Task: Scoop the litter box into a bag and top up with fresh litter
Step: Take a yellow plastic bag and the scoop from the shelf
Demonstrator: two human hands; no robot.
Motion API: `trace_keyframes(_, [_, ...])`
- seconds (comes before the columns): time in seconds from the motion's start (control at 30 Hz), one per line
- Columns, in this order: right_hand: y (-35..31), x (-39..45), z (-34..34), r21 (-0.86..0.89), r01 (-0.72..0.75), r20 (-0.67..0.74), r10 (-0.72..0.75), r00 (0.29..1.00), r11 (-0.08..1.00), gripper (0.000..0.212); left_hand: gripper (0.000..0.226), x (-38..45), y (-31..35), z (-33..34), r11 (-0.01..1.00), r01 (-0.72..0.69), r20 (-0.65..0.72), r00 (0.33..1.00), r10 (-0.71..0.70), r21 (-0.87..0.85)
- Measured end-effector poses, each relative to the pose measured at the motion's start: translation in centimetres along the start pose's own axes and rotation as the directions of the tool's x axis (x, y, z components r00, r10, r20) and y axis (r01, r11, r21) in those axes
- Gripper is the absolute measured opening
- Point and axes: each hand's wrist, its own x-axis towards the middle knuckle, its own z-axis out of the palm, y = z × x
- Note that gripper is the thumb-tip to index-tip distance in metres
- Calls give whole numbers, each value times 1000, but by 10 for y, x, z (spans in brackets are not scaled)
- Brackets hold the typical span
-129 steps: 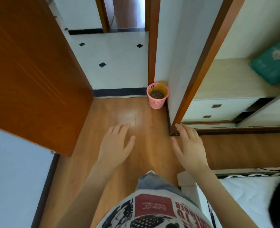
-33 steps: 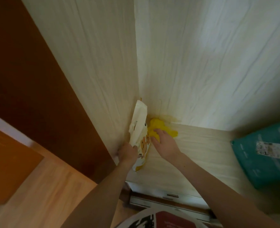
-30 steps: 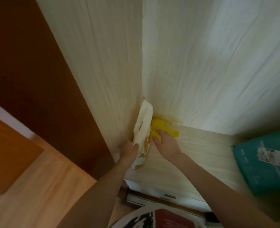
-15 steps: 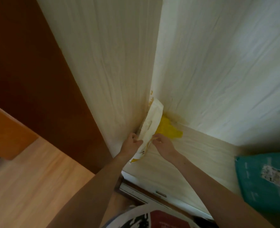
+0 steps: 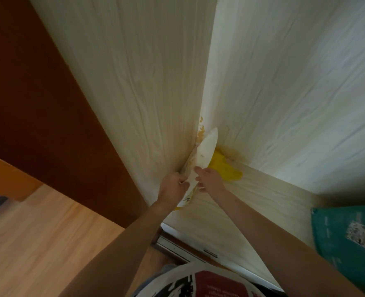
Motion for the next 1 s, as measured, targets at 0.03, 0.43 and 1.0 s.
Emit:
trace_keyframes(0.03, [-2,1,1,-33,7,-24,-8,1000,999,28,22,-2,1,1,999,-41,14,999,41,34])
trace_keyframes(0.43, [10,7,-7,-30,35,-150,-39,988,999,30,22,15,18,-2,998,-40,125,992,34,40])
trace_keyframes(1.0, [21,-12,-25,-195,103,-241,-149,959,975,35,38,31,6,-5,993,111,158,981,-115,34])
